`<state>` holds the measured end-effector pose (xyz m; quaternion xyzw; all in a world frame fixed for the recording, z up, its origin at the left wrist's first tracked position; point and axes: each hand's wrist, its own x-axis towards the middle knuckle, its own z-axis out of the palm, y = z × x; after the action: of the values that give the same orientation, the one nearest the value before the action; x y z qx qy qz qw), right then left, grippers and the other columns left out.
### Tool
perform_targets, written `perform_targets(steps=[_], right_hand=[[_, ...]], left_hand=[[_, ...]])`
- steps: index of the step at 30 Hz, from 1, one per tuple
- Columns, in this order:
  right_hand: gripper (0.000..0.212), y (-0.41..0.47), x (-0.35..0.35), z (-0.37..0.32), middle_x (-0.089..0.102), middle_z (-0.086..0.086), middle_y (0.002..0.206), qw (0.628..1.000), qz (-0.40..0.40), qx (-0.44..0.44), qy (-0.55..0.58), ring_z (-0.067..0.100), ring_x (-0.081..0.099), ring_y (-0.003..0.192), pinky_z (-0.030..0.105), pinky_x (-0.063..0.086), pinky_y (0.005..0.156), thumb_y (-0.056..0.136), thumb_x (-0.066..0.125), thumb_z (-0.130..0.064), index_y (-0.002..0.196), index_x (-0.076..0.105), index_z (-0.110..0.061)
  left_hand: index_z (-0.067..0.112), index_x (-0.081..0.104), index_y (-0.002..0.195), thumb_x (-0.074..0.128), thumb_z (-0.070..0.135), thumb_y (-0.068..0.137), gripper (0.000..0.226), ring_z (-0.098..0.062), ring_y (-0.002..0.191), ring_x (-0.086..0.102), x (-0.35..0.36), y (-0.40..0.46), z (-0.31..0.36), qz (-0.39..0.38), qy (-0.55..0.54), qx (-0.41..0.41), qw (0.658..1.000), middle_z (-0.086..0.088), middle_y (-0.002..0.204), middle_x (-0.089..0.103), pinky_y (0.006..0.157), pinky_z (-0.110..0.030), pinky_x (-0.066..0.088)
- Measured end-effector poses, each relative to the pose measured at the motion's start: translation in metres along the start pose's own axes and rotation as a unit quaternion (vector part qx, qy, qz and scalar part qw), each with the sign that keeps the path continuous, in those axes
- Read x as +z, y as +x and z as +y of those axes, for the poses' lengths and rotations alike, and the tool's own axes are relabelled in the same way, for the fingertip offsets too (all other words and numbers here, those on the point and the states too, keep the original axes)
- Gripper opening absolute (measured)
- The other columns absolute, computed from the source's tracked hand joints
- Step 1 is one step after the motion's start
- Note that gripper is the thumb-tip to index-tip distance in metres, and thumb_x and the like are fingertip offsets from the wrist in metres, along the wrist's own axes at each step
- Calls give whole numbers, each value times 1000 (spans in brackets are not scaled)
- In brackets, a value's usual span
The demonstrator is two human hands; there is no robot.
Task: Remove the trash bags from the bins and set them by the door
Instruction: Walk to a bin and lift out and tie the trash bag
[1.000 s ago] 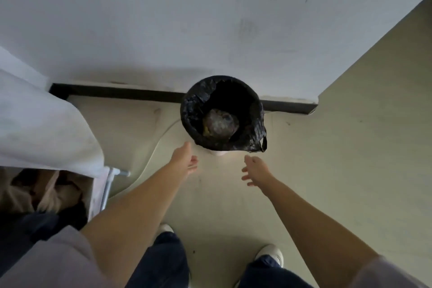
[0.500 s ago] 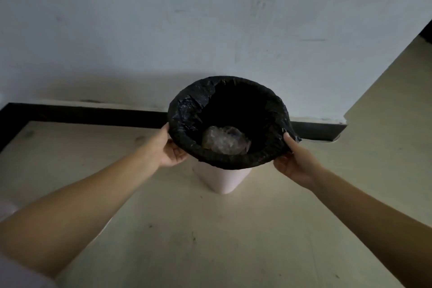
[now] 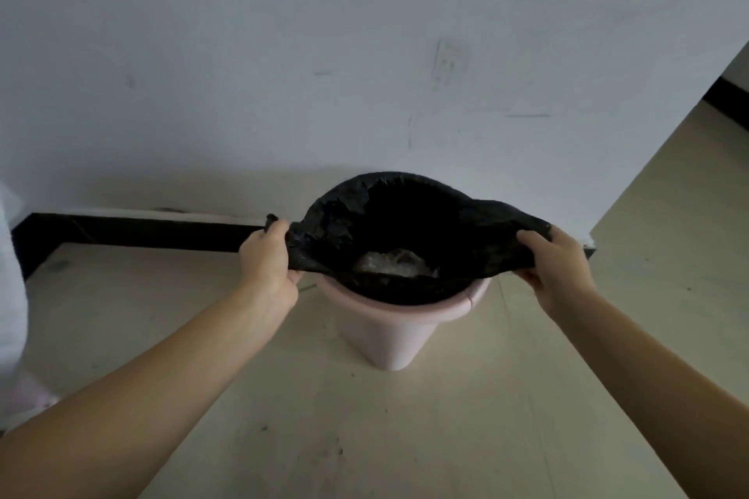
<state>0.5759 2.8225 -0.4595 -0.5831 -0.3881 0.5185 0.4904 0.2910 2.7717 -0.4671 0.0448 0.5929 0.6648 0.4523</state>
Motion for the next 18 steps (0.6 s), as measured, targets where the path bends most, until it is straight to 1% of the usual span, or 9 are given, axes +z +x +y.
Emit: perform_targets(steps=[4, 6, 8, 10, 12, 14, 15, 16, 18], right_hand=[[19, -3, 16, -3, 62, 11, 81, 995, -72, -54, -44, 23, 58, 79, 35, 47, 75, 93, 47, -7, 89, 64, -1], [21, -10, 31, 3, 64, 2, 77, 985, -129, -84, -74, 18, 59, 78, 34, 48, 76, 94, 49, -13, 86, 68, -11], [19, -17, 44, 11, 66, -4, 91, 963, -177, -149, -140, 7, 62, 88, 26, 48, 88, 93, 52, -19, 87, 70, -23], [21, -25, 55, 16, 65, -4, 103, 935, -227, -189, -195, -10, 58, 92, 8, 41, 89, 95, 51, -14, 93, 66, -28], [23, -34, 61, 17, 63, -2, 113, 926, -281, -170, -186, -11, 56, 99, 9, 39, 95, 97, 46, -17, 100, 65, -30], [23, -38, 63, 18, 63, -4, 118, 915, -358, -125, -134, 1, 57, 112, 20, 41, 102, 97, 46, -29, 112, 63, -26], [27, -40, 64, 17, 63, -7, 117, 900, -394, -122, -142, 4, 58, 113, 19, 43, 100, 94, 48, -32, 117, 60, -24], [29, -39, 66, 20, 63, -9, 116, 881, -409, -138, -192, 3, 58, 110, 16, 45, 94, 92, 53, -33, 119, 57, -24], [27, -36, 72, 27, 63, -10, 106, 844, -368, -202, -333, 4, 59, 98, 16, 45, 82, 88, 61, -26, 115, 57, -23]], left_hand=[[8, 56, 87, 48, 13, 96, 13, -21, 79, 63, 19, -35, -1, -109, 38, 33, 993, -8, 85, 63, 69, -32, 51], [7, 56, 96, 45, 12, 98, 13, -22, 85, 65, 28, -49, -9, -175, 51, 2, 983, -10, 94, 66, 71, -33, 54], [5, 55, 95, 43, 8, 98, 13, -22, 82, 65, 36, -62, -16, -241, 53, -32, 969, -11, 91, 66, 69, -32, 57], [7, 52, 84, 41, 4, 98, 18, -21, 70, 61, 44, -70, -20, -279, 61, -60, 956, -11, 79, 62, 63, -29, 58], [8, 51, 78, 40, 2, 97, 23, -18, 64, 58, 48, -69, -23, -284, 80, -69, 953, -10, 72, 59, 62, -27, 57], [8, 52, 73, 42, 2, 96, 26, -17, 65, 58, 47, -63, -24, -266, 88, -65, 958, -9, 72, 59, 64, -27, 54], [9, 52, 71, 43, 3, 96, 27, -17, 67, 57, 44, -58, -24, -255, 87, -67, 961, -9, 71, 59, 65, -27, 52], [9, 52, 69, 44, 3, 95, 28, -18, 68, 57, 42, -55, -24, -246, 85, -71, 963, -9, 71, 59, 66, -27, 51], [9, 56, 73, 46, 4, 94, 25, -19, 72, 59, 35, -48, -22, -238, 89, -90, 963, -10, 75, 61, 69, -29, 52]])
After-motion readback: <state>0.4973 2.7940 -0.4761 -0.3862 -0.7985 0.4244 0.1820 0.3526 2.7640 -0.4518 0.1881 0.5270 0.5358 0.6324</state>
